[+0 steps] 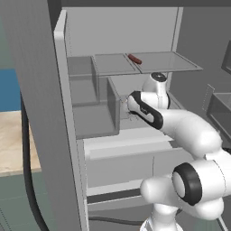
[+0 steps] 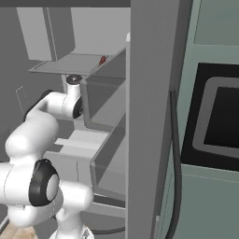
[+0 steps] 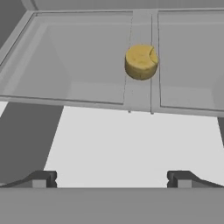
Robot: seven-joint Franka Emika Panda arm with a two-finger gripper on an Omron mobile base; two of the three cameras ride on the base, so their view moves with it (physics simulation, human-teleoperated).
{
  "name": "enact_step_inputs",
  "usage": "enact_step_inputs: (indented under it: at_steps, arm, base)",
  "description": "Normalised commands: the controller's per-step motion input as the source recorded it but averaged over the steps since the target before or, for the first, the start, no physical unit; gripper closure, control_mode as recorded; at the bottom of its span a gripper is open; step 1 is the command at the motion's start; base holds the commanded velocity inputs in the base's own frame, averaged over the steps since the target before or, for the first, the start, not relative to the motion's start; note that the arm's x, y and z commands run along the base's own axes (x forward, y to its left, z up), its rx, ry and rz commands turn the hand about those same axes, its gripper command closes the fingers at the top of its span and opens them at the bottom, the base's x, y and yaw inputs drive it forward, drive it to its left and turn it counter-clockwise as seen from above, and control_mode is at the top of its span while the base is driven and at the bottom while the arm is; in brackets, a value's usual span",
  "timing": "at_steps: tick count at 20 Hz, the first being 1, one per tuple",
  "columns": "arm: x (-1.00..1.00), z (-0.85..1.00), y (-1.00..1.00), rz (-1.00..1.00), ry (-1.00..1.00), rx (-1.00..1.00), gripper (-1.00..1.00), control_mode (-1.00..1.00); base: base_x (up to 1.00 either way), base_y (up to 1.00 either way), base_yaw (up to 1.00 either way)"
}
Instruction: Retrieve the sausage and cheese from the fridge and place them on the cutting board on the counter.
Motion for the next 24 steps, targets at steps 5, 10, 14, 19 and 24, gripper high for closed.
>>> enact_step_inputs:
  at_steps: [5, 10, 14, 19, 24]
  arm:
    - [0.01, 0.00, -0.21, -0.08, 0.00, 0.00, -1.00, -1.00]
    - [0.22, -0.04, -0.13, -0.06, 0.00, 0.00, -1.00, -1.00]
    - [0.50, -0.20, 0.00, 0.00, 0.00, 0.02, -1.00, -1.00]
    - [0.46, -0.18, -0.01, 0.00, 0.00, 0.04, -1.00, -1.00]
    - [0.37, -0.22, 0.00, 0.00, 0.00, 0.03, -1.00, -1.00]
  base:
    - [0.00, 0.00, 0.00]
    - [0.00, 0.00, 0.00]
    - [0.00, 0.00, 0.00]
    - [0.00, 0.00, 0.00]
    - [0.00, 0.00, 0.00]
